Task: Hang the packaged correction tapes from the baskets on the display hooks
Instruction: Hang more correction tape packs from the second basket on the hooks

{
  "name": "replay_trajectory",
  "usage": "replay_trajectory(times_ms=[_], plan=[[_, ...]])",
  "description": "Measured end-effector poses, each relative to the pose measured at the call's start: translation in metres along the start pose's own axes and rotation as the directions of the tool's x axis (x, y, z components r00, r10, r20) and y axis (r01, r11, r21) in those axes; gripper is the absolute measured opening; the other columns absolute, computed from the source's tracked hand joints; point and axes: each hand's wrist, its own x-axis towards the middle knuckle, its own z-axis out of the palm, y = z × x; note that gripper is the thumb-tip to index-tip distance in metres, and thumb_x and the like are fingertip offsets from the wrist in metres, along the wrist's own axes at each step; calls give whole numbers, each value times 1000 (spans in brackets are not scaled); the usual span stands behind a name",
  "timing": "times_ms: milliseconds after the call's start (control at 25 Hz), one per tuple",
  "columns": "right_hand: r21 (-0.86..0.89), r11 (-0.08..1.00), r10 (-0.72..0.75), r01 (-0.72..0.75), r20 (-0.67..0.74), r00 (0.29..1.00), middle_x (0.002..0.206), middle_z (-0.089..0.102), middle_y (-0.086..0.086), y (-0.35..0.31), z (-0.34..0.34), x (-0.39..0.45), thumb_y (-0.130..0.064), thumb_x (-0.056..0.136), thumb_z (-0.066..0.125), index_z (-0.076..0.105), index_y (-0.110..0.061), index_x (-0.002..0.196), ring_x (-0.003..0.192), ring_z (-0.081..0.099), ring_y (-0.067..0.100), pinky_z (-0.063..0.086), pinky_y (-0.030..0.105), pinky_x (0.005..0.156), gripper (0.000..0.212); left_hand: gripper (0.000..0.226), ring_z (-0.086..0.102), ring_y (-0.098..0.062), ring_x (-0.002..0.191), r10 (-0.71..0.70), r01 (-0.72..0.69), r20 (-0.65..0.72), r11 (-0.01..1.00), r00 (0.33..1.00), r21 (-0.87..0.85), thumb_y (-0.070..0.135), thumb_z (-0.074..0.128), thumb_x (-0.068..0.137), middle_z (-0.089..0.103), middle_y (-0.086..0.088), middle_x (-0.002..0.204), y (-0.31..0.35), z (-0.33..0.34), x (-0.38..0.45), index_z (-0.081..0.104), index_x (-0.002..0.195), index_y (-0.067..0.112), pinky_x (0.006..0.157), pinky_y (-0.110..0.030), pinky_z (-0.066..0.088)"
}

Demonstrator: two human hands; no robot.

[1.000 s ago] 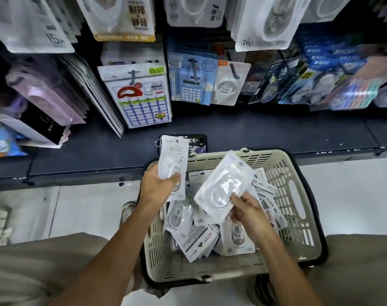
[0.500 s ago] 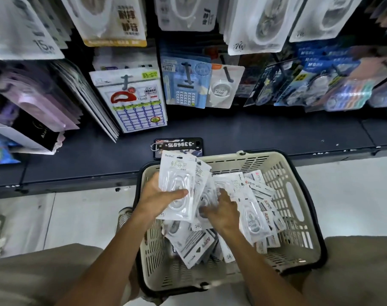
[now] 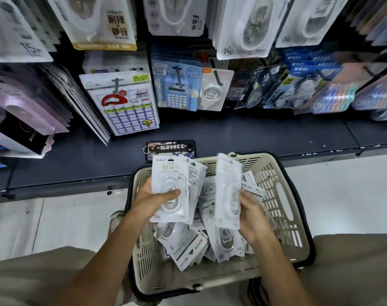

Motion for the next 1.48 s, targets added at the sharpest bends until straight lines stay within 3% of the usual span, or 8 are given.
replay_trajectory(times_ms=[120, 440, 600, 720, 880, 1040, 1360, 1480], plan=[[-165, 986, -17, 19, 16, 1000, 95, 77, 12, 22, 48, -3, -15, 92, 68, 61, -10, 95, 81, 75, 27, 62, 46, 68, 10, 51, 78, -17, 88, -10, 14, 33, 994, 999, -106, 22, 88, 68, 81, 4, 103, 6, -1, -3, 68, 114, 31, 64, -33, 61], [231, 972, -18, -37, 230, 973, 116, 71, 15, 2, 47, -8, -19, 93, 59, 62, -8, 124, 105, 69, 32, 55, 55, 93, 33, 36, 76, -24, 102, 55, -47, 80, 994, 995, -95, 16, 74, 92, 79, 1, 114, 32, 6, -2, 70, 123, 34, 81, -40, 61], [-26, 997, -68, 70, 75, 995, 111, 73, 14, 17, 84, -7, -17, 92, 67, 63, -15, 103, 91, 73, 27, 60, 46, 76, 12, 44, 76, -30, 103, -99, 119, 208, 989, 973, -86, 48, 72, 86, 77, -6, 118, 36, 12, -5, 71, 126, 31, 80, -45, 61], [-208, 945, -267, 254, -39, 963, 124, 64, 20, 33, 111, -5, -10, 90, 74, 59, -21, 96, 103, 70, 35, 60, 48, 80, 19, 72, 77, -29, 101, -169, 155, 313, 986, 935, 68, 72, 87, 56, 79, -9, 113, 46, 10, -6, 79, 111, 26, 87, -44, 60], [-38, 942, -330, 335, 93, 939, 123, 68, -10, 32, 111, -8, -11, 85, 79, 48, -35, 133, 106, 72, 23, 60, 40, 76, 62, 60, 79, -24, 93, -53, 4, 241, 980, 969, 200, 43, 100, 44, 81, -4, 103, 56, -7, -1, 81, 98, 28, 84, -40, 61], [-318, 948, -126, 20, -317, 940, 127, 62, 3, 68, 89, 1, -19, 91, 73, 45, -24, 128, 104, 62, 21, 47, 37, 91, 47, 52, 79, -16, 83, 113, -111, -24, 992, 993, 53, 23, 97, 56, 81, 4, 96, 58, -19, 3, 76, 103, 27, 60, -27, 61], [-709, 692, -33, -134, -217, 976, 94, 72, -1, 151, 119, 35, -29, 92, 71, 63, -18, 98, 72, 66, 7, 57, 21, 59, 15, 66, 77, -6, 83, 192, -209, -282, 977, 940, -30, 6, 94, 64, 79, 16, 96, 48, -26, 7, 65, 120, 23, 65, -27, 62], [-604, 789, -93, -113, -299, 950, 95, 73, 2, 154, 116, 36, -12, 96, 62, 66, -13, 102, 77, 66, 14, 56, 21, 66, 7, 68, 75, 1, 80, 229, -238, -295, 971, 928, 5, 9, 95, 63, 78, 20, 94, 50, -32, 9, 63, 120, 26, 58, -18, 58]])
